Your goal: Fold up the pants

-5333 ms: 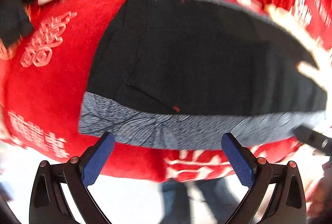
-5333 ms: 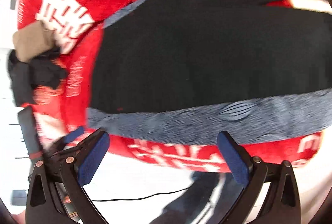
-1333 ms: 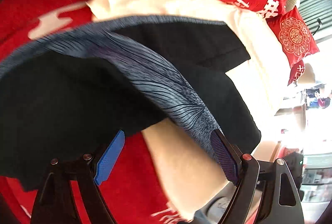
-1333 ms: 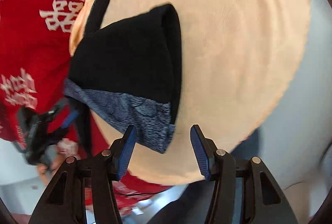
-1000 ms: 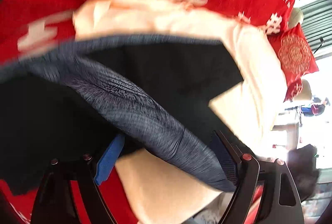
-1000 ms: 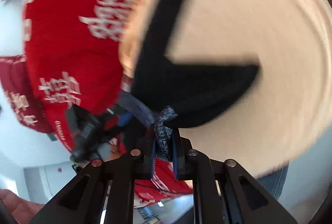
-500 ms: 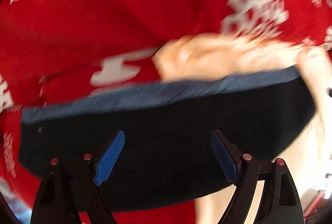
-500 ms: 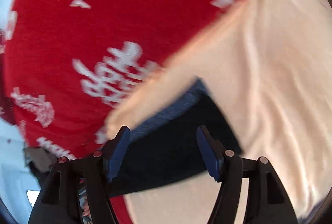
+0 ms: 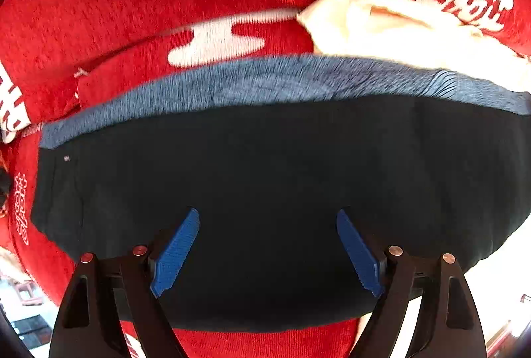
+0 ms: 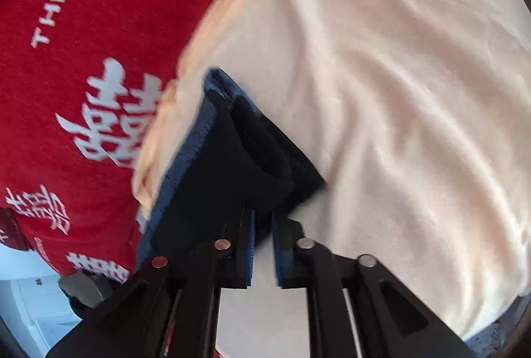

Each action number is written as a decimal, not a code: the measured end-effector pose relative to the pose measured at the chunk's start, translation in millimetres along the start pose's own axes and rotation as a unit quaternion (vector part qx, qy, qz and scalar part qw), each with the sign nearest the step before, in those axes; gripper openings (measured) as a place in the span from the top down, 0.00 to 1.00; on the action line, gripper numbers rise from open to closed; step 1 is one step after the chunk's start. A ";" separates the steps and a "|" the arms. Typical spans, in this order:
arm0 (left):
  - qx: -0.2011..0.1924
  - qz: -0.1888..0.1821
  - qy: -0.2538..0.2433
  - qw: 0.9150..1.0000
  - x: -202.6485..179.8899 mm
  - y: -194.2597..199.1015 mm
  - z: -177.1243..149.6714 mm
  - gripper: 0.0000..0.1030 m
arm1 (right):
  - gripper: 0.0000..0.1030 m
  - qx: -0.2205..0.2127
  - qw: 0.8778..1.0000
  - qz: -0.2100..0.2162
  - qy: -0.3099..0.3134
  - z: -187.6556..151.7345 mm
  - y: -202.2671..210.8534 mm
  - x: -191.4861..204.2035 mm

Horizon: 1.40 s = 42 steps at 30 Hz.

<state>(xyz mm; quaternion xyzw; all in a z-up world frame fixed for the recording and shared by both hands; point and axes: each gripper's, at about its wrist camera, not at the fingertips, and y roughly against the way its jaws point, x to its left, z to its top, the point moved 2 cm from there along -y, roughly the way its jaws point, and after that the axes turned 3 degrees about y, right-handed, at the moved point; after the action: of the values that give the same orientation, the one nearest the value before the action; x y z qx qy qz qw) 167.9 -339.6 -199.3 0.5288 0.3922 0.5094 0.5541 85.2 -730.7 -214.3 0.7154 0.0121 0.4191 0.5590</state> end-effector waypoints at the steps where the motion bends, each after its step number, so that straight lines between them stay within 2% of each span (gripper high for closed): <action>1: -0.001 -0.002 0.003 1.000 1.3 0.6 -1.0 0.17 | 0.78 0.007 1.000 -0.006 0.006 -4.9 1.3 -3.6; 2: -0.001 -0.002 0.003 1.000 1.7 1.1 -1.4 0.17 | 0.70 0.010 1.000 0.000 0.009 -8.0 2.4 -5.2; 3: -0.001 -0.001 0.001 1.000 1.7 0.9 -1.7 0.17 | 0.67 0.006 1.000 0.013 0.009 -9.6 3.7 -7.2; 7: -0.004 -0.001 0.003 1.000 1.7 -2.6 -2.3 0.16 | 0.66 -0.012 0.998 0.058 -0.034 -2.3 -4.6 -22.7; 9: -0.007 0.007 0.006 1.000 3.4 -3.5 -2.1 0.10 | 0.64 -0.008 0.995 0.081 -0.057 0.3 -15.8 -27.6; 10: -0.008 0.008 0.007 1.000 4.1 -4.3 -2.6 0.08 | 0.65 -0.009 0.994 0.092 -0.064 1.1 -20.1 -28.1; 11: -0.007 0.005 0.008 1.000 5.2 -5.2 -2.6 0.08 | 0.80 -0.009 0.993 0.092 -0.068 2.3 -21.4 -27.0; 12: -0.005 0.003 0.011 1.000 5.9 -4.9 -2.5 0.08 | 0.87 -0.006 0.993 0.091 -0.068 3.9 -19.1 -22.5; 14: -0.002 0.004 0.012 1.000 6.7 -2.6 -1.4 0.08 | 0.89 -0.025 0.993 0.111 -0.040 6.4 -0.7 -4.5; 17: -0.006 0.004 0.007 1.000 10.6 -8.3 -2.0 0.08 | 0.89 -0.028 0.995 0.090 0.010 6.0 13.8 10.4; 19: -0.010 0.007 0.013 1.000 14.7 -12.8 -1.6 0.02 | 0.84 0.005 1.000 0.028 0.007 8.7 -4.3 -2.9; 20: -0.007 0.005 0.016 1.000 17.5 -13.5 -1.3 0.02 | 0.75 0.020 1.000 0.005 -0.006 9.4 -11.0 -12.0; 22: 0.008 0.008 0.013 1.000 21.3 -10.8 1.3 0.02 | 0.73 -0.003 0.999 0.010 -0.053 9.5 0.0 -24.9; 23: 0.010 0.010 0.007 1.000 23.4 -5.2 2.7 0.02 | 0.73 -0.021 0.998 -0.008 -0.053 8.7 10.7 -24.2; 24: 0.002 0.006 0.004 1.000 24.7 2.5 4.1 0.02 | 0.73 -0.049 0.997 -0.033 -0.039 7.0 26.3 -18.3; 26: -0.019 -0.006 -0.004 1.000 22.0 18.3 9.8 0.02 | 0.73 -0.076 0.996 -0.055 0.010 7.2 45.7 -1.6; 27: -0.032 -0.012 -0.010 0.999 17.9 25.1 14.6 0.02 | 0.73 -0.085 0.992 -0.065 0.059 9.4 51.1 18.0; 29: -0.045 -0.021 -0.023 0.998 4.1 26.0 25.1 0.02 | 0.73 -0.071 0.985 -0.062 0.143 15.6 42.4 54.0; 31: -0.044 -0.022 -0.027 0.998 -9.5 14.3 32.4 0.02 | 0.73 -0.042 0.978 -0.072 0.191 20.7 17.5 78.9; 33: -0.036 -0.010 -0.030 0.999 -28.3 -9.3 40.5 0.02 | 0.73 -0.006 0.975 -0.072 0.212 26.6 -17.4 90.3; 35: -0.032 0.000 -0.025 0.999 -34.9 -25.3 44.7 0.00 | 0.76 0.034 0.973 -0.097 0.206 37.0 -56.3 82.7; 37: -0.035 -0.015 -0.004 0.999 -29.0 -27.4 49.0 0.00 | 0.76 -0.002 0.978 -0.083 0.189 49.2 -48.5 79.7; 39: -0.023 -0.020 0.002 1.000 -17.8 -25.3 50.0 0.00 | 0.73 -0.031 0.981 -0.107 0.157 58.0 -29.6 76.9; 42: -0.032 -0.015 -0.002 0.999 5.2 -12.5 44.2 0.00 | 0.63 -0.028 0.981 -0.097 0.166 51.3 -9.5 83.0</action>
<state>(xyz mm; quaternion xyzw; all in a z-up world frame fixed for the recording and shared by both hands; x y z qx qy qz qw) 213.8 -341.8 -205.3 0.5061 0.3827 0.5119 0.5791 174.8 -727.4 -174.6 0.6155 0.1622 0.4762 0.6067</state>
